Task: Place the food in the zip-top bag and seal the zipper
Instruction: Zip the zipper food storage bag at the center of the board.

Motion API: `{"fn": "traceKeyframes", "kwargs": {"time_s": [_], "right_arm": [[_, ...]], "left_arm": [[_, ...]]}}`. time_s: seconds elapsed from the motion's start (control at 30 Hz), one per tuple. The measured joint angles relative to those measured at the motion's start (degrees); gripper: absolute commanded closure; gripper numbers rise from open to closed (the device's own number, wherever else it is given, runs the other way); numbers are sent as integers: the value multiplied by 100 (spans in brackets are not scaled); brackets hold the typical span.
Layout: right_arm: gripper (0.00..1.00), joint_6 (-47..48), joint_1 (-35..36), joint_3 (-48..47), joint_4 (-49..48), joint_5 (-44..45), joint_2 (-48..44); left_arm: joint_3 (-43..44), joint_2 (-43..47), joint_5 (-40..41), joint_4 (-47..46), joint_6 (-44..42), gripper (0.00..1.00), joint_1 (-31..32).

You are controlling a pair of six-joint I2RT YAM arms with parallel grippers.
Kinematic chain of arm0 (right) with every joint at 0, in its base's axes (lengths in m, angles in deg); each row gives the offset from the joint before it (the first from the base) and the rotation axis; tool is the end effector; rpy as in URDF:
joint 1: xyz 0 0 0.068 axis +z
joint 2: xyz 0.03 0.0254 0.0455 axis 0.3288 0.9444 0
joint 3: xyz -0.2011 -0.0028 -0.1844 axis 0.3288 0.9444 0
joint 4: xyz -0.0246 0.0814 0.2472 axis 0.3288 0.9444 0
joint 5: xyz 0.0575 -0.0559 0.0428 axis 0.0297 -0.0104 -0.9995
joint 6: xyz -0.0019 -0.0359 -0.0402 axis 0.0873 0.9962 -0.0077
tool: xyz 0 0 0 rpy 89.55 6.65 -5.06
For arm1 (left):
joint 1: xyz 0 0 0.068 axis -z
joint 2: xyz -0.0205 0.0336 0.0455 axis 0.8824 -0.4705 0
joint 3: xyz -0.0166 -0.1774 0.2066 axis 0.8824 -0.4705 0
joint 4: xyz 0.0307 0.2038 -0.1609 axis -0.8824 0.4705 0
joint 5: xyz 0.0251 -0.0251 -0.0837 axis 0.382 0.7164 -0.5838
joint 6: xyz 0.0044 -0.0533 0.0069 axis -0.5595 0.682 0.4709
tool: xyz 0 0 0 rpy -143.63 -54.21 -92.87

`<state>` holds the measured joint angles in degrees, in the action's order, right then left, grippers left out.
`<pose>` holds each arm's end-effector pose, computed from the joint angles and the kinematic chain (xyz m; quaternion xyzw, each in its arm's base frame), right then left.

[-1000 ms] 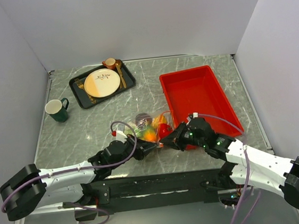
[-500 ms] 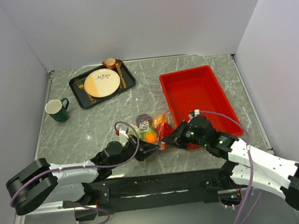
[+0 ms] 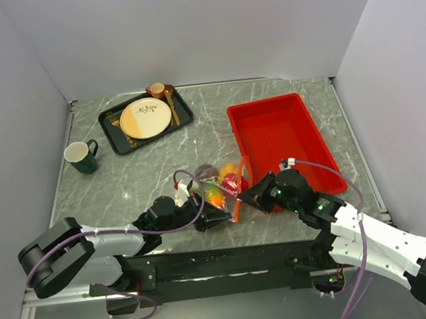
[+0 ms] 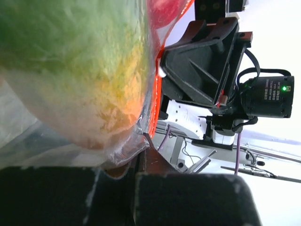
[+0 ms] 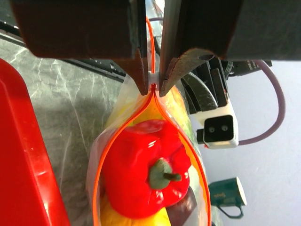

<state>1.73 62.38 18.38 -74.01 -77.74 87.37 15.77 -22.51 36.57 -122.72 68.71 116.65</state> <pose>0.1257 0.1196 0.2202 0.2644 0.8243 0.4469 0.2257 0.1224 -0.1922 0.1664 -0.1598 0.7449 -0.6453 0.0559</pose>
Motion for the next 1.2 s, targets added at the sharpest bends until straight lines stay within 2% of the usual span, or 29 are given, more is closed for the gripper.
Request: {"fn": "traceKeyframes", "kwargs": {"time_s": [0.2, 0.47, 0.67, 0.9, 1.07, 1.2], "right_arm": [[100, 4, -4, -4, 22, 66, -13], [100, 129, -105, -223, 96, 55, 61], [100, 267, -431, -365, 98, -273, 59], [100, 516, -844, -581, 131, -610, 321], [100, 798, -1471, -627, 157, -20, 417], [100, 960, -1676, -739, 203, 107, 520]], "left_arm": [[-111, 256, -203, 129, -59, 99, -153], [-101, 1355, -85, 1276, -501, 99, -345], [-101, 2197, 107, 2044, -719, 99, -592], [-240, 2730, 153, 2533, -787, 99, -817], [-411, 3145, 107, 3198, -852, 99, -903], [-498, 3423, 85, 3587, -859, 99, -962]]}}
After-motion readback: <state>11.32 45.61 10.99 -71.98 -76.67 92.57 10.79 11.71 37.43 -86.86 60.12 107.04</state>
